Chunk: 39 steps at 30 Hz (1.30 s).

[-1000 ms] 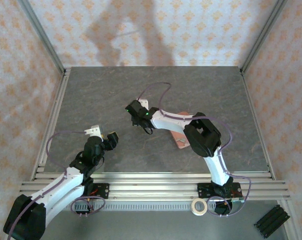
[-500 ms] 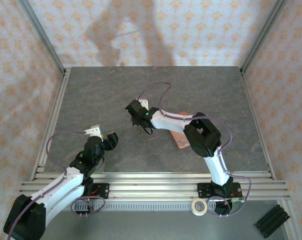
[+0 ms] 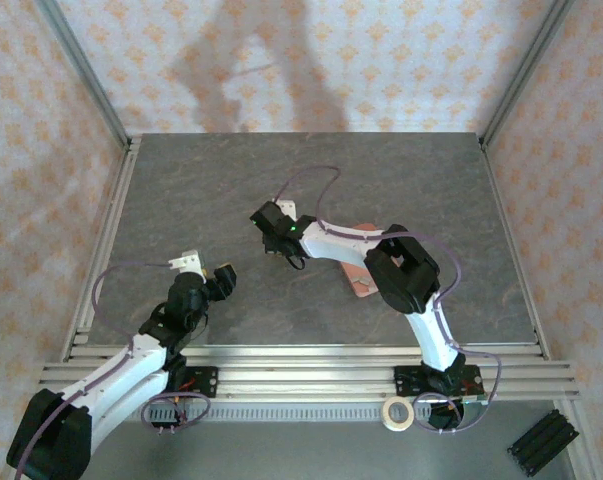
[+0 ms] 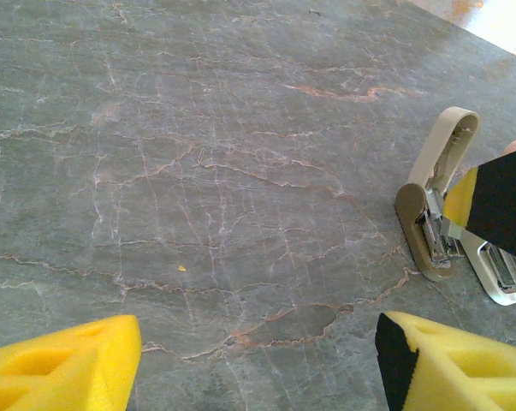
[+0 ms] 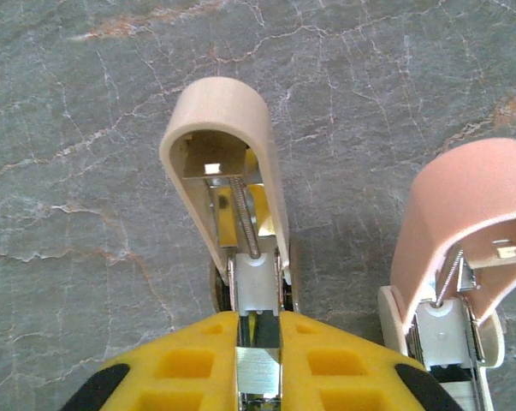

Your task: Load the staples into the stapler

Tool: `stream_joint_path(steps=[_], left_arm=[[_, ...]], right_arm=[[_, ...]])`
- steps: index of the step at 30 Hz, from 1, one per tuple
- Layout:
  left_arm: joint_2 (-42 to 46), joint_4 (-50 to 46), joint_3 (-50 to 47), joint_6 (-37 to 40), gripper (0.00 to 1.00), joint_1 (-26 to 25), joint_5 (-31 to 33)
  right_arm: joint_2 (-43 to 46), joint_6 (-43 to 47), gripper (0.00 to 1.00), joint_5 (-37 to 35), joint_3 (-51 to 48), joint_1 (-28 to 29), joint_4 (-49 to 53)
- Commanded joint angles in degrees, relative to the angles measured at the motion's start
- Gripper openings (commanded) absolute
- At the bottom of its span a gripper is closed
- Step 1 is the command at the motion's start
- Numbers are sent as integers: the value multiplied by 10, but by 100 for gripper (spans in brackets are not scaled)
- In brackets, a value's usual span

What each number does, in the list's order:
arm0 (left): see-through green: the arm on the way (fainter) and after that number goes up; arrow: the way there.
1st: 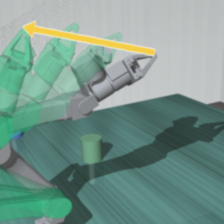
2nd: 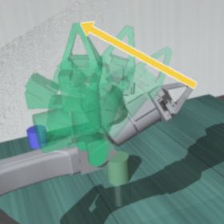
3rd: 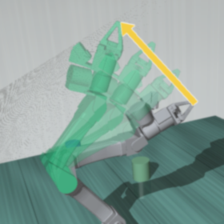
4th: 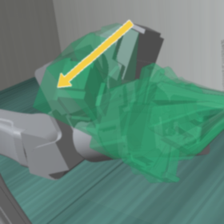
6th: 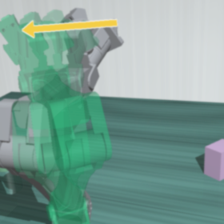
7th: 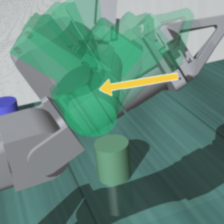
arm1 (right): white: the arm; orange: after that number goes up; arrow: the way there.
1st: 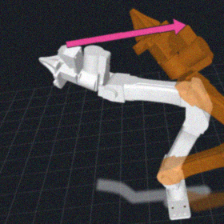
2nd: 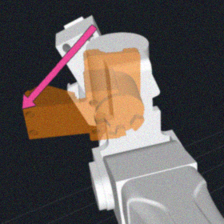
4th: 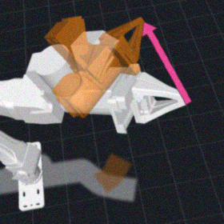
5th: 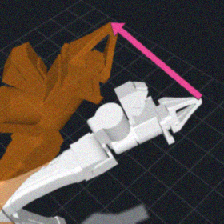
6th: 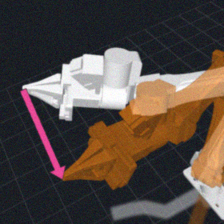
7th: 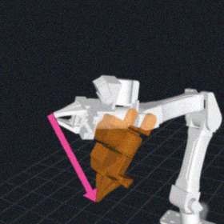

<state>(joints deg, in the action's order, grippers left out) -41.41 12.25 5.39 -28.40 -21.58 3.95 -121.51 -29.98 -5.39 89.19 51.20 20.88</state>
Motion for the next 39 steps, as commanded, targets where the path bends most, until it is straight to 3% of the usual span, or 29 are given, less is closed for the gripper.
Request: stream_joint_path(steps=[1, 19, 39], left_arm=[[3, 10, -1, 8, 74, 6, 19], [3, 11, 0, 10, 74, 6, 19], [2, 10, 1, 6, 74, 6, 17]], right_arm=[[-7, 6, 16, -13, 0, -3, 16], [-6, 35, 16, 23, -9, -3, 11], [-13, 46, 16, 8, -4, -3, 41]])
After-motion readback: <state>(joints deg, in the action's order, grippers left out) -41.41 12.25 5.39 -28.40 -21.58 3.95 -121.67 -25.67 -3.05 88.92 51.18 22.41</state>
